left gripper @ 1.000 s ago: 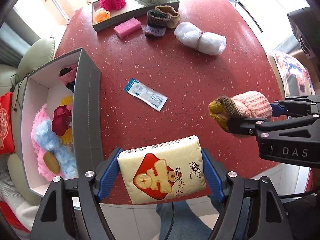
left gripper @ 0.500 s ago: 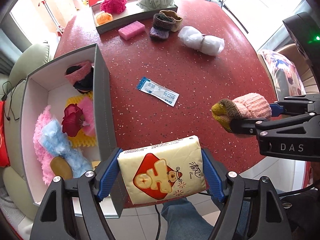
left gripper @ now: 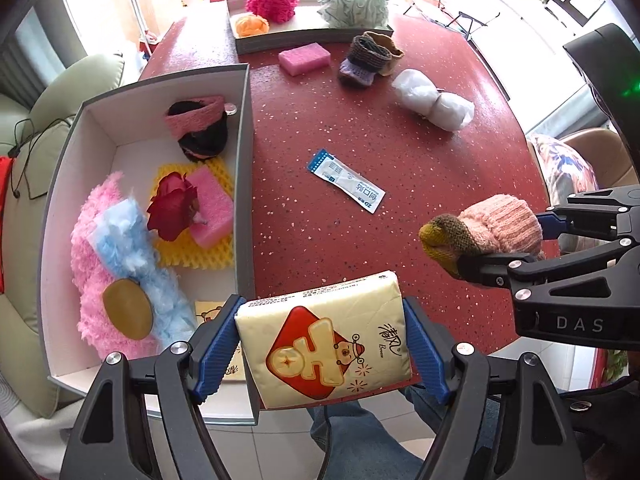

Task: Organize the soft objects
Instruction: 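Lift the tissue pack and pink knitted hat and hold them above the table, then carry the tissue pack and pink hat over the box and release both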

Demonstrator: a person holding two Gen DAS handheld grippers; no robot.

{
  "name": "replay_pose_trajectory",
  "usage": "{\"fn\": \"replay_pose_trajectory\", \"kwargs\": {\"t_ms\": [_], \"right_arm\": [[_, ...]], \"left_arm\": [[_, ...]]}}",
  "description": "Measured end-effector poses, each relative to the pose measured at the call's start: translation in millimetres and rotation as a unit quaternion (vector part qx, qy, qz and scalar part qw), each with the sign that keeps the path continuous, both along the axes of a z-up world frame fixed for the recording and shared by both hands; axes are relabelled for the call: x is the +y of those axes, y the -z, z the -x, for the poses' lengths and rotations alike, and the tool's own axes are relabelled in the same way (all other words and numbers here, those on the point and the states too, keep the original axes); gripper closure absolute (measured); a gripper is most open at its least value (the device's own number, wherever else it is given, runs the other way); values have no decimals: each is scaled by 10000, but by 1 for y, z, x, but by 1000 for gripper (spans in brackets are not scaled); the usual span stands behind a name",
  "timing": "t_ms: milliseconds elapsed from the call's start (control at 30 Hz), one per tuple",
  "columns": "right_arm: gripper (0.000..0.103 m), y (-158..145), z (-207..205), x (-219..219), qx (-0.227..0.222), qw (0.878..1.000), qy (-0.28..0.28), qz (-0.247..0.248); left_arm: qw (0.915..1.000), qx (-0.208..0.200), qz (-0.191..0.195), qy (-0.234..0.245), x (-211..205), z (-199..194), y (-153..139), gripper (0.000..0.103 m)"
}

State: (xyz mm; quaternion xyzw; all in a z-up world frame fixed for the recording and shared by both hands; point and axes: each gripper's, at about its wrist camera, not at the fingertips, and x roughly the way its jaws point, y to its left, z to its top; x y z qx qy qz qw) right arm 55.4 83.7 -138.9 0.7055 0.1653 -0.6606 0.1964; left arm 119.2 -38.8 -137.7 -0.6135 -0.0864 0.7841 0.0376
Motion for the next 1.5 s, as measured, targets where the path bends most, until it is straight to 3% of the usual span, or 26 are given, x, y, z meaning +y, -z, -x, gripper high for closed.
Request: {"fn": "replay_pose_trajectory", "kwargs": {"t_ms": [500,733,1067,1500], "right_arm": [[49,-1,-9,-22,32,9987,-482,-155],[49,-10,-6,-25,154,9987,-482,-94],[49,-26,5,-68,340,9960,-816,163],[48,-37,9,-150,468,9868,-1474,472]], "left_arm": [[9996,72,-68,-265,-12,-11,-1,25],[9969,131,-50,-769,-36,-17,-7,25],[9842,95,142,-1760,-89,-26,-9,25],[9680,-100,247,-2494,-134,-37,3,25]]}}
